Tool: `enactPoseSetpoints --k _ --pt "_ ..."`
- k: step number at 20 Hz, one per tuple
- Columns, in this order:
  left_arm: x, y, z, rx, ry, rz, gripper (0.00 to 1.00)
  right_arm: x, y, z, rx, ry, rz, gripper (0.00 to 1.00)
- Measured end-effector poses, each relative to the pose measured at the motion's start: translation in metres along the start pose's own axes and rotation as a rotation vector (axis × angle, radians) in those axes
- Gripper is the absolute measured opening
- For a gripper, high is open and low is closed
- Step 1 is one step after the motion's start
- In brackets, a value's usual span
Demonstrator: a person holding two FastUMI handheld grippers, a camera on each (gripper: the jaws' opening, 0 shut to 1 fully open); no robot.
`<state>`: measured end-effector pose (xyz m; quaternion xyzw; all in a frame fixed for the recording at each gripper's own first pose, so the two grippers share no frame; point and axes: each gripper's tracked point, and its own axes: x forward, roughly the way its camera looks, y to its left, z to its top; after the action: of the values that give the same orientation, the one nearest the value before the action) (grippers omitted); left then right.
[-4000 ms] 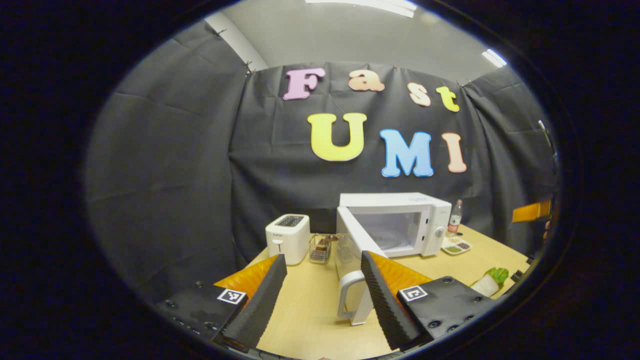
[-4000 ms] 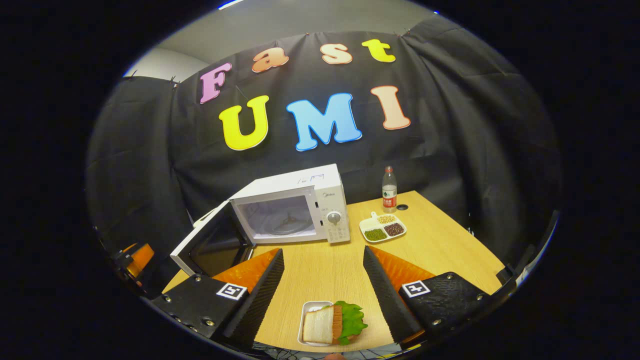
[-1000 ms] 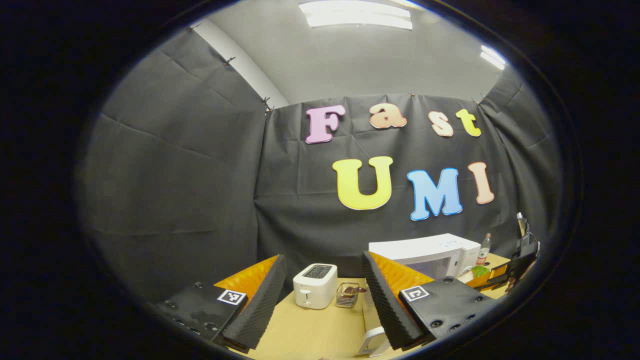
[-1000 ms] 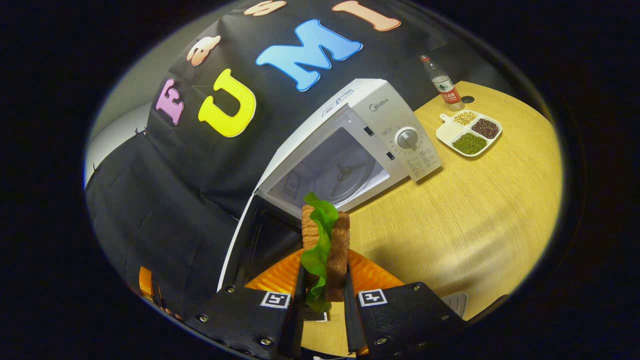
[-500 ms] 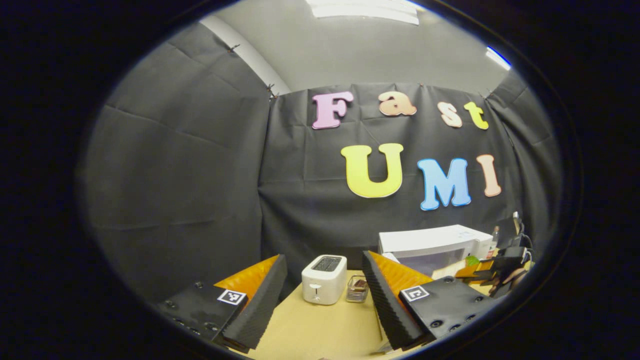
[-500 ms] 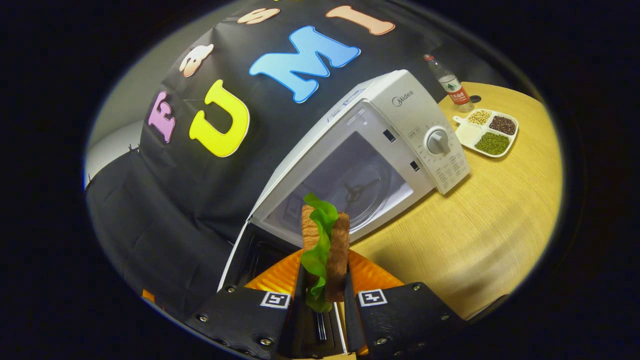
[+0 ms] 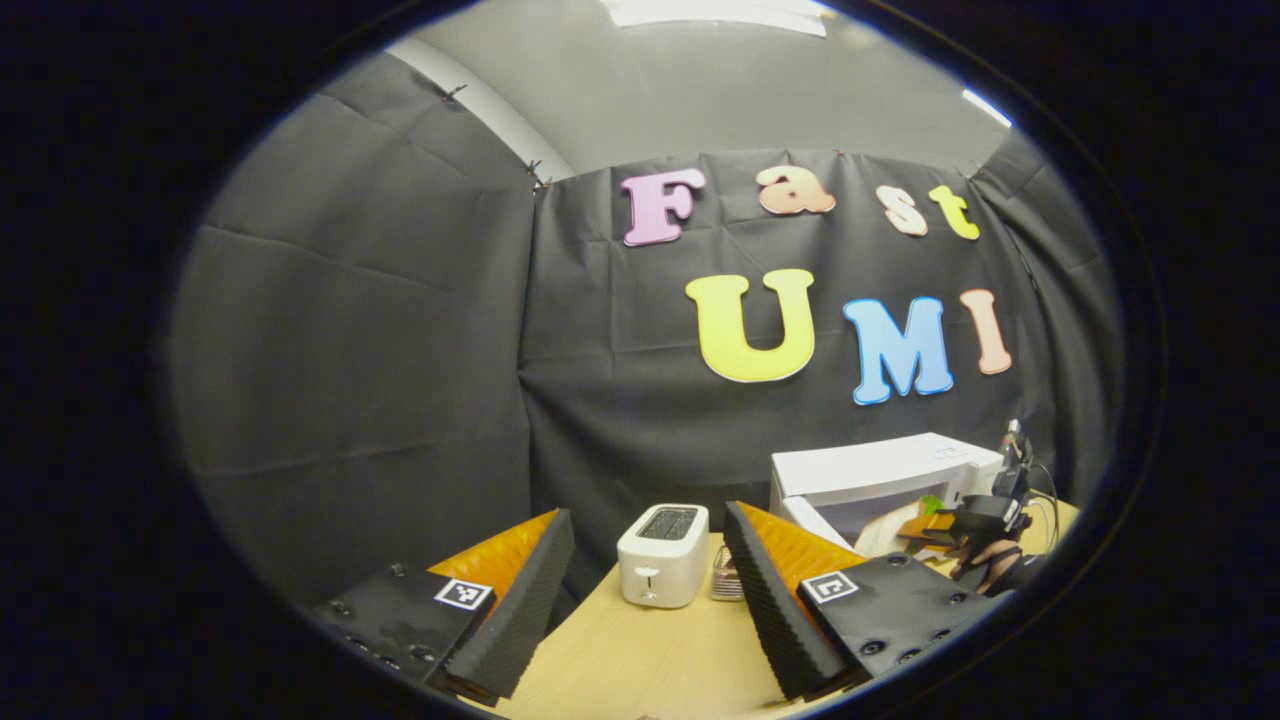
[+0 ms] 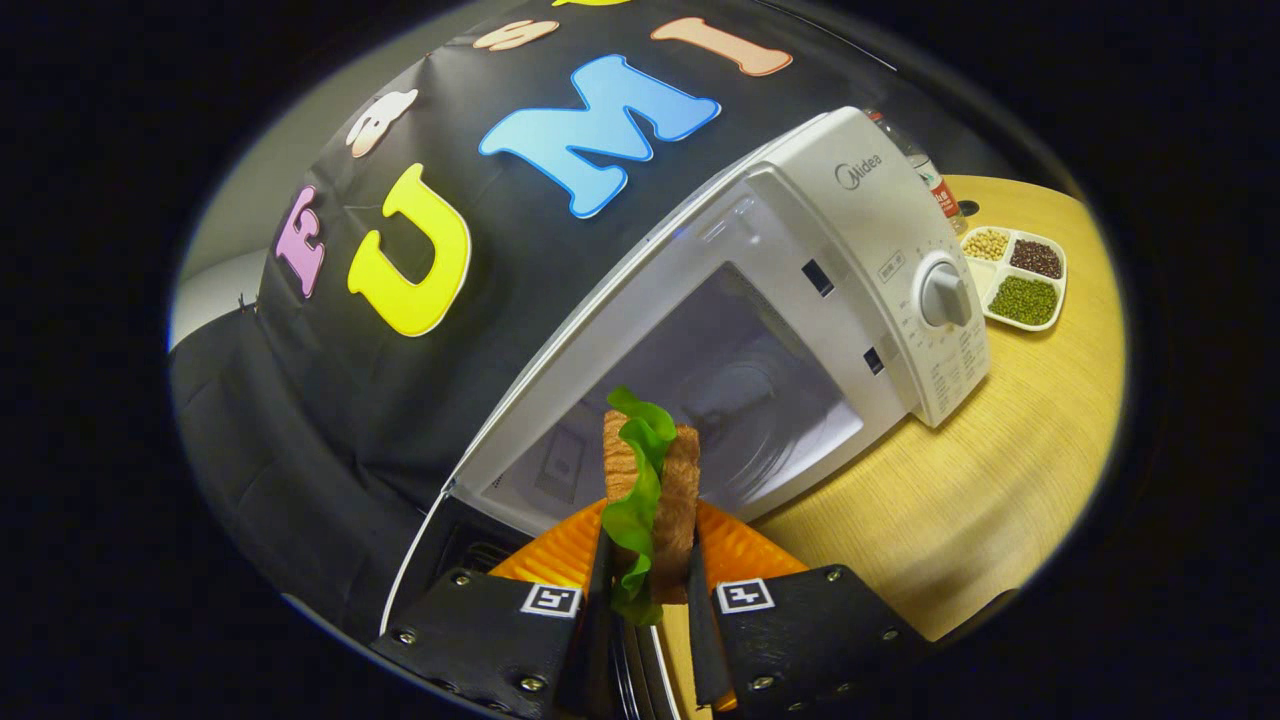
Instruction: Open the microwave oven with the left hand, put the food in, and close the microwave oven.
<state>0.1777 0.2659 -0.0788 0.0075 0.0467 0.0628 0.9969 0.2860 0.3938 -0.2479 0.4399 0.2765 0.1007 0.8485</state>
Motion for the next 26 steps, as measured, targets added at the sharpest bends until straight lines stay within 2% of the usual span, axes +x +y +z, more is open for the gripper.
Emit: enactPoseSetpoints --k 3,4,5,6,7,13,15,16,19,21,23,24,26 --pt "0.001 0.006 -0.002 0.017 0.016 0.020 1.00 0.022 0.000 0.002 0.024 -0.032 -0.003 0.35" --pt "0.001 0.008 -0.004 0.020 0.021 0.026 0.96 0.028 -0.001 0.002 0.019 -0.045 -0.006 0.35" --pt "0.003 0.010 -0.008 0.022 0.028 0.031 1.00 0.035 -0.002 0.002 0.014 -0.053 -0.007 0.35" --pt "0.003 0.013 -0.011 0.023 0.036 0.036 0.96 0.040 -0.002 0.002 0.015 -0.056 -0.009 0.35" --pt "0.004 0.015 -0.013 0.024 0.043 0.039 1.00 0.047 -0.003 0.001 0.019 -0.057 -0.012 0.35" --pt "0.004 0.031 -0.029 0.031 0.074 0.075 1.00 0.075 -0.017 -0.005 0.046 -0.056 -0.039 0.35" --pt "0.008 0.036 -0.032 0.034 0.080 0.088 1.00 0.084 -0.027 -0.004 0.058 -0.051 -0.070 0.35" --pt "0.007 0.039 -0.035 0.034 0.083 0.093 1.00 0.088 -0.031 -0.004 0.049 -0.049 -0.087 0.40" --pt "0.004 0.045 -0.038 0.029 0.090 0.107 1.00 0.095 -0.041 -0.004 -0.018 -0.042 -0.130 0.40" --pt "0.003 0.049 -0.038 0.041 0.089 0.122 1.00 0.097 -0.047 -0.005 -0.072 -0.043 -0.163 0.45" --pt "0.001 0.050 -0.033 0.052 0.073 0.128 0.97 0.092 -0.057 -0.002 -0.148 -0.051 -0.226 0.57" --pt "0.003 0.049 -0.032 0.051 0.070 0.129 0.96 0.091 -0.062 0.000 -0.176 -0.052 -0.250 0.71" --pt "0.004 0.045 -0.034 0.038 0.073 0.123 0.95 0.083 -0.070 0.005 -0.232 -0.059 -0.285 0.87"
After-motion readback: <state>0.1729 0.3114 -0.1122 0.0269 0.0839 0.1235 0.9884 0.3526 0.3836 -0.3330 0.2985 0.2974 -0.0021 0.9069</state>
